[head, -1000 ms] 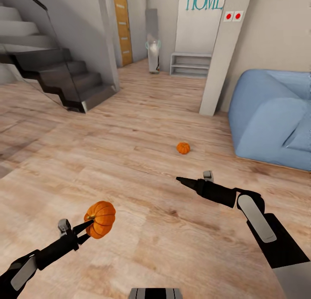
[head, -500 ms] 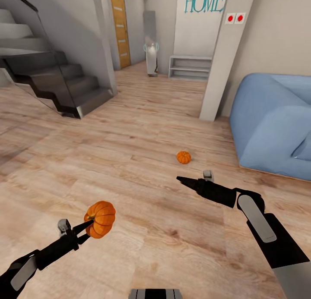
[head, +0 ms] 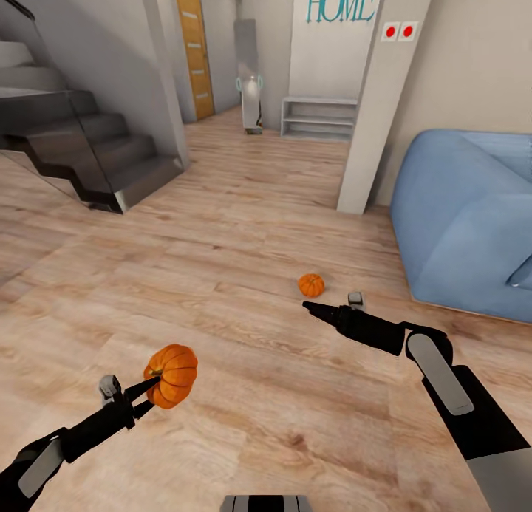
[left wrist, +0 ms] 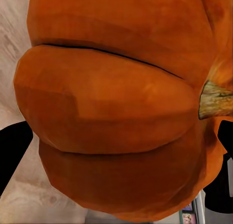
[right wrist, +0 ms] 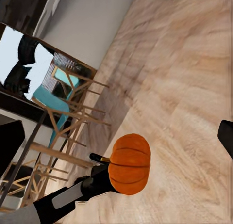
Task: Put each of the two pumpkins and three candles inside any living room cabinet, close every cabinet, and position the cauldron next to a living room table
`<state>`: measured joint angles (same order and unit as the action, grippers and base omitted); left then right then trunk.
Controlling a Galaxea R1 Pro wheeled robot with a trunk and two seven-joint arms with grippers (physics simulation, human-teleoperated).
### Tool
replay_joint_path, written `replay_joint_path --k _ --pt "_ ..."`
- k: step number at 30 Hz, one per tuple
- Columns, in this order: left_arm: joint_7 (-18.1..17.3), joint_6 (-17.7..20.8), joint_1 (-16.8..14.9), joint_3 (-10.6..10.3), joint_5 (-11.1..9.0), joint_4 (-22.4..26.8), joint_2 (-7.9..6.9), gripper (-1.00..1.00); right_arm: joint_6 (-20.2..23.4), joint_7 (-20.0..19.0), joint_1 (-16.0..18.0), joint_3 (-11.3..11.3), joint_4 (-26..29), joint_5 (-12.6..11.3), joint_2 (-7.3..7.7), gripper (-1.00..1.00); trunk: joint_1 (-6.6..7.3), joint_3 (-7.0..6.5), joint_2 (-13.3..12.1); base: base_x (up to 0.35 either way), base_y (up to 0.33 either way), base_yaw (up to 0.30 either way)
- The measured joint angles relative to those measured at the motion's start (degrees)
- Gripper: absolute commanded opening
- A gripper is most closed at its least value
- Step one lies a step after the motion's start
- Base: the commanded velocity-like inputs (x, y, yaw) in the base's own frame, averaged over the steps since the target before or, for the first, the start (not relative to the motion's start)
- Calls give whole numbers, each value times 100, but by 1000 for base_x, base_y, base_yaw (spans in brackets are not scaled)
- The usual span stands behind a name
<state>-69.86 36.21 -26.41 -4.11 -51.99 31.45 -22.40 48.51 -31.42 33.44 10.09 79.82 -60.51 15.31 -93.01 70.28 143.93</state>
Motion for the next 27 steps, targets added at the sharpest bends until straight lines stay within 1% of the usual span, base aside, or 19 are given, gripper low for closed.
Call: replay_joint_path --k 6,25,27 --pt "0 0 1 4 1 1 -2 -100 -70 2 1 3 -9 2 -5 100 0 1 0 346 0 -28" --pt "-7 0 1 5 1 9 -3 -100 -78 80 1 7 -10 4 -5 100 0 1 0 346 0 -14" --pt "-50 14 1 5 -4 15 -3 -100 -73 88 1 3 -12 1 -4 100 0 1 0 346 0 -5"
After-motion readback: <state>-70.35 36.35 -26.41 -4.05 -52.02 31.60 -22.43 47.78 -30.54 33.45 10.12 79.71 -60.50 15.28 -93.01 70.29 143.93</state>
